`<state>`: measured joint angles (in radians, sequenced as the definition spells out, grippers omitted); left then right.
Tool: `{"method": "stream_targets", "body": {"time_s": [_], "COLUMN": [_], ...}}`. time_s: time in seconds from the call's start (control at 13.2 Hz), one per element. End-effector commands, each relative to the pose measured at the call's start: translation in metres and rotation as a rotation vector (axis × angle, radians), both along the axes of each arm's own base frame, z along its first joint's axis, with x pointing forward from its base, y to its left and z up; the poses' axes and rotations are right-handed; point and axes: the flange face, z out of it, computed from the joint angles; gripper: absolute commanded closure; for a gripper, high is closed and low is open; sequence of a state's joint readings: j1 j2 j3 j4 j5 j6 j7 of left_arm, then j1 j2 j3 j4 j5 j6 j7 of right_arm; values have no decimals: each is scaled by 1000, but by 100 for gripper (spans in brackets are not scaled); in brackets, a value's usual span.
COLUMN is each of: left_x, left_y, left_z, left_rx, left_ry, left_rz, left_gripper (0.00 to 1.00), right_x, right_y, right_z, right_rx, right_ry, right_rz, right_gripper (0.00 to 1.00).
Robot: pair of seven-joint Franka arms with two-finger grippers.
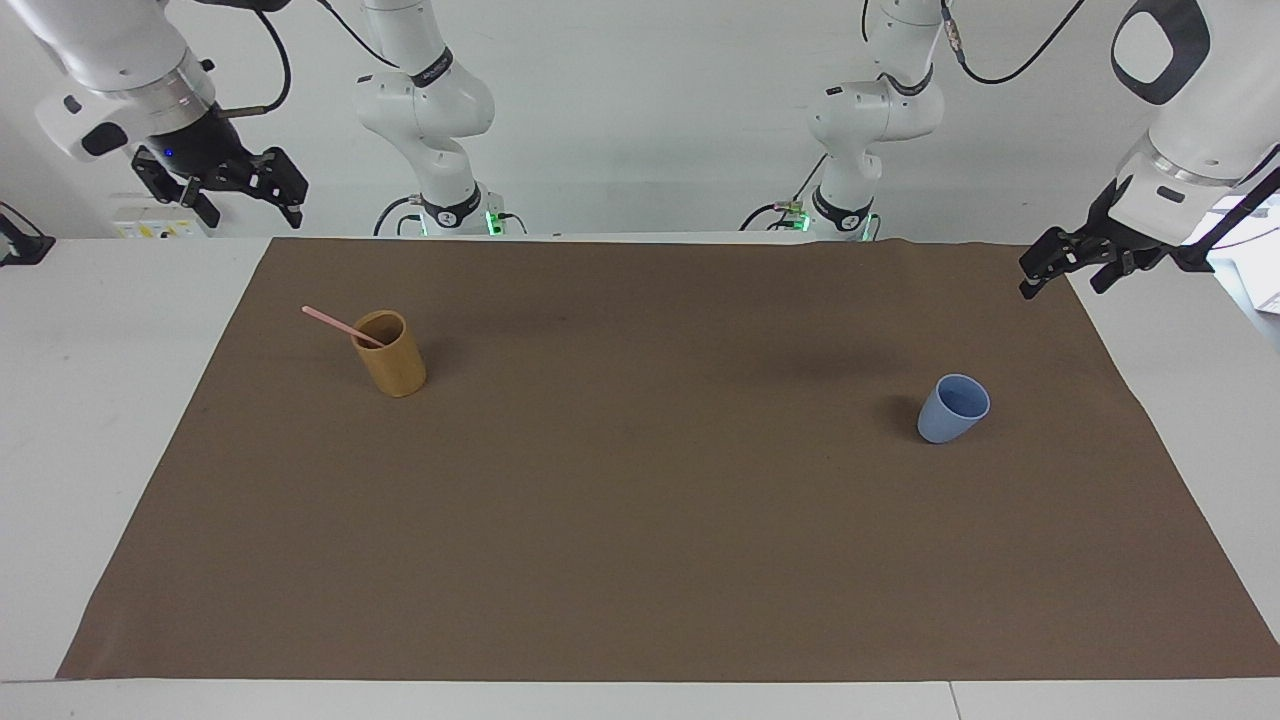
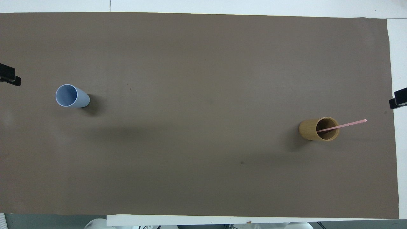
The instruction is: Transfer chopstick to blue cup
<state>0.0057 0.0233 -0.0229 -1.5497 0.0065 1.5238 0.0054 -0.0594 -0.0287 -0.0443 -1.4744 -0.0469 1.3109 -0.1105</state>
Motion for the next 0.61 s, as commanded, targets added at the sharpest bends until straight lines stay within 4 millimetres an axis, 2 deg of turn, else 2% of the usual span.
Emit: {"method": "stream_targets", "body": {"time_s": [0.0, 0.23, 0.3, 0.38, 0.53], "left_x": [-6, -4, -7, -10, -21], "left_y": [2, 8, 23, 28, 28], "left_z": [3, 2, -5, -24, -86], "left_rx": [-10, -8, -6, -5, -6], "left_ry": [-5, -18, -28, -92, -152], "left_rz": [-8, 12, 63, 108, 134], "left_gripper": [0, 0, 0, 0, 0], "right_x": [-4, -4, -4, -5, -5], "right_y": [-2, -2, -2, -2, -2], "right_z": [0, 0, 0, 0, 0], "right_rx": [10, 8, 10, 10, 10], "right_ry": [-14, -13, -14, -12, -14], "right_rz": [-11, -11, -11, -11, -11], "right_gripper": [0, 0, 0, 0, 0]}}
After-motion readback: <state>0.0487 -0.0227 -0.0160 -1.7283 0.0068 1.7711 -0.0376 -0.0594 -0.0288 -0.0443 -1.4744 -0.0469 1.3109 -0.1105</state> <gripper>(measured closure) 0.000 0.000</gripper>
